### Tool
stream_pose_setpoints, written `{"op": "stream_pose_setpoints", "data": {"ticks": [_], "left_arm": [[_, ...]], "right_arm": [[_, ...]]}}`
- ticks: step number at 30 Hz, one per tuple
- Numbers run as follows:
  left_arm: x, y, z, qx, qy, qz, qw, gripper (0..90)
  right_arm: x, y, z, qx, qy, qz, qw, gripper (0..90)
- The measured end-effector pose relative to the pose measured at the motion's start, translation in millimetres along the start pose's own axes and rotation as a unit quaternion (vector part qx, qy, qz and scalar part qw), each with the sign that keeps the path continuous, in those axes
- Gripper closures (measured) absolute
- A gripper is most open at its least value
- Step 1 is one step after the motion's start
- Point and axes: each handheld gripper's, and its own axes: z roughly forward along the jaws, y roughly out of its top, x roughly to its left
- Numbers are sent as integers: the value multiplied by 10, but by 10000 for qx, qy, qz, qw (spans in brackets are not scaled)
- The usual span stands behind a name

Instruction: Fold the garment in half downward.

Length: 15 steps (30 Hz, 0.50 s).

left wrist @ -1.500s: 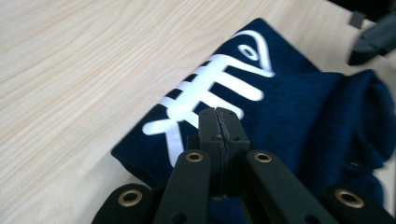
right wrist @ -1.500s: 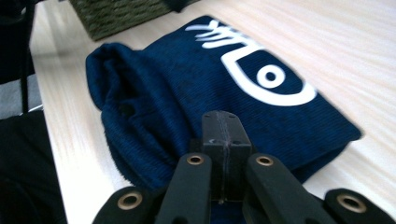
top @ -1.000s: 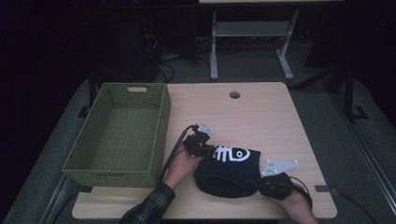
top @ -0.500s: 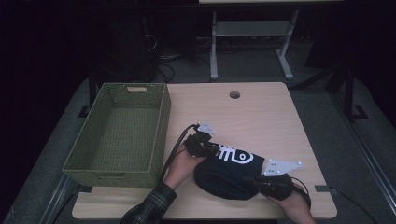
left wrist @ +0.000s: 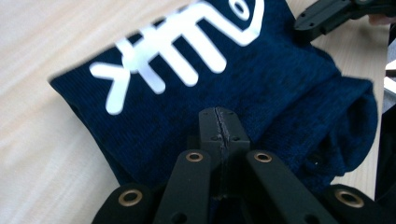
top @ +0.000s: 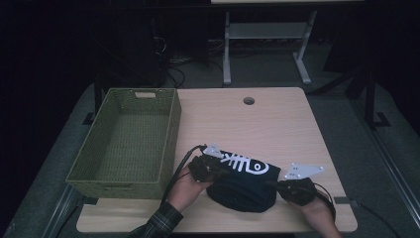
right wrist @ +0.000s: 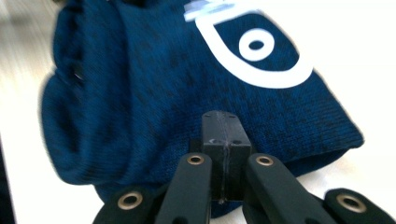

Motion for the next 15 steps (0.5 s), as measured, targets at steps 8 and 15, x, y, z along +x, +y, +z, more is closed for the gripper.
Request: {"op": "stream_pose_setpoints", "data": {"ticks": [8,15], "left_arm": [[37,-21,140,354,293,161,9988,899],[84,-36,128,360,340,94,9987,899]], "right_arm": [[84,-26,138,316,177,2,9993,896],[176,-26,172,338,331,-129,9988,896]]}}
